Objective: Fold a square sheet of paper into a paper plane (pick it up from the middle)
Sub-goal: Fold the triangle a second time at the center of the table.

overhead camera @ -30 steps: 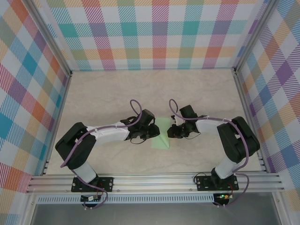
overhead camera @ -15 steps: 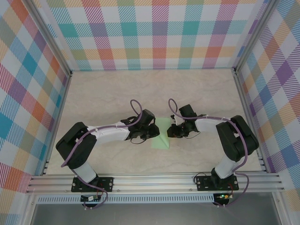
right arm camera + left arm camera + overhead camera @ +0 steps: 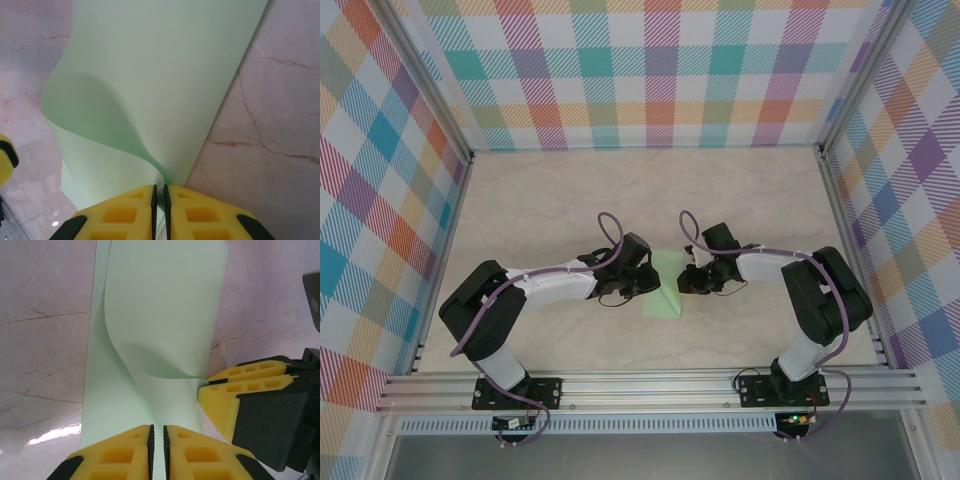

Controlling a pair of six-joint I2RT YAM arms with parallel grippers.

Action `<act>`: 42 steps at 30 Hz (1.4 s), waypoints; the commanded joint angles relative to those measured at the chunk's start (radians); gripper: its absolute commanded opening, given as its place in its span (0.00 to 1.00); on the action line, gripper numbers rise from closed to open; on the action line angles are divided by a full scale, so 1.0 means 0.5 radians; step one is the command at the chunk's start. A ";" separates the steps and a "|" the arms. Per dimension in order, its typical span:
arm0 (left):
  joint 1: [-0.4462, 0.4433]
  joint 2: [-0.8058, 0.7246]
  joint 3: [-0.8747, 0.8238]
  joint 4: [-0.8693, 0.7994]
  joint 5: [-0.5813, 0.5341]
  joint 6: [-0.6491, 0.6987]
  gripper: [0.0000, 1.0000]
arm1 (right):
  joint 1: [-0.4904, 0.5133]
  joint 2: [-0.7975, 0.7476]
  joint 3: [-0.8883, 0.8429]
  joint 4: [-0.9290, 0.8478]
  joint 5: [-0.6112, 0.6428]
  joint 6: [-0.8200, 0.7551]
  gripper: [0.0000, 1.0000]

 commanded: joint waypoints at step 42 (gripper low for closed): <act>-0.026 0.318 -0.034 0.413 0.138 -0.191 0.01 | -0.011 0.032 0.044 -0.054 0.038 -0.061 0.15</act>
